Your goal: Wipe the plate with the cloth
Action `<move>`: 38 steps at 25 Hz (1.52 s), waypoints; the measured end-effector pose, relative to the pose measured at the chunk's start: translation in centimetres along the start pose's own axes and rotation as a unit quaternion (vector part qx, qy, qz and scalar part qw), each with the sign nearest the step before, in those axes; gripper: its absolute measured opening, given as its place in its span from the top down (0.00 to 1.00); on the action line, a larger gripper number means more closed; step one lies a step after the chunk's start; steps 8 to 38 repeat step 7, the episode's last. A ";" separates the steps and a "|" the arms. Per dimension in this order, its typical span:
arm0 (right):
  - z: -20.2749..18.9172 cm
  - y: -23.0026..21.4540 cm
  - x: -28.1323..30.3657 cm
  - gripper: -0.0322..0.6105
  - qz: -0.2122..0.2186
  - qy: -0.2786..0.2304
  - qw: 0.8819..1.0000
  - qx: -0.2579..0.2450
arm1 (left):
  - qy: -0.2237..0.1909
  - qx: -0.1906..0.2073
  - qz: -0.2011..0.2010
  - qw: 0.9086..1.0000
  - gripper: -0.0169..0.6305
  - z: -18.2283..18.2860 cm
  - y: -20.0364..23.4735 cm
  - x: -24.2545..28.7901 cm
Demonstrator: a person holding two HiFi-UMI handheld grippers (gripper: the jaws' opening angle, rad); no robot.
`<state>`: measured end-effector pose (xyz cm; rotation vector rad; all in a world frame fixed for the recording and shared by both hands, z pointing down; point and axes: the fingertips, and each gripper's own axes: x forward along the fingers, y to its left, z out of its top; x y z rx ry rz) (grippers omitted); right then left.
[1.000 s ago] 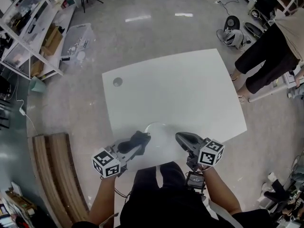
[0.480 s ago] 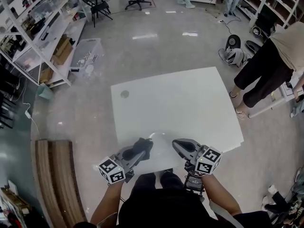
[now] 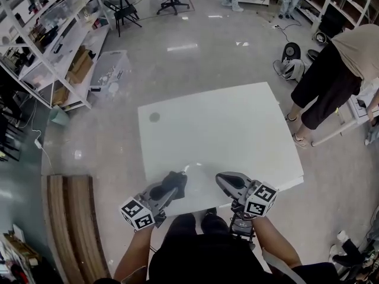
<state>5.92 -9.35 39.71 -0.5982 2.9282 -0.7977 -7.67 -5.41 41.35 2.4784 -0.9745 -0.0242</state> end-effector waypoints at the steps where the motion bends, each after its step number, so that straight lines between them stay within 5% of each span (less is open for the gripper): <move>1: 0.0 -0.1 -0.1 0.94 0.001 0.001 1.000 -0.001 | -0.004 0.001 0.003 1.000 0.89 0.1 -0.2 0.1; 38: 0.3 1.0 0.5 0.94 0.009 -0.004 1.000 -0.004 | -0.009 0.005 0.009 1.000 0.89 -0.2 -0.7 -0.8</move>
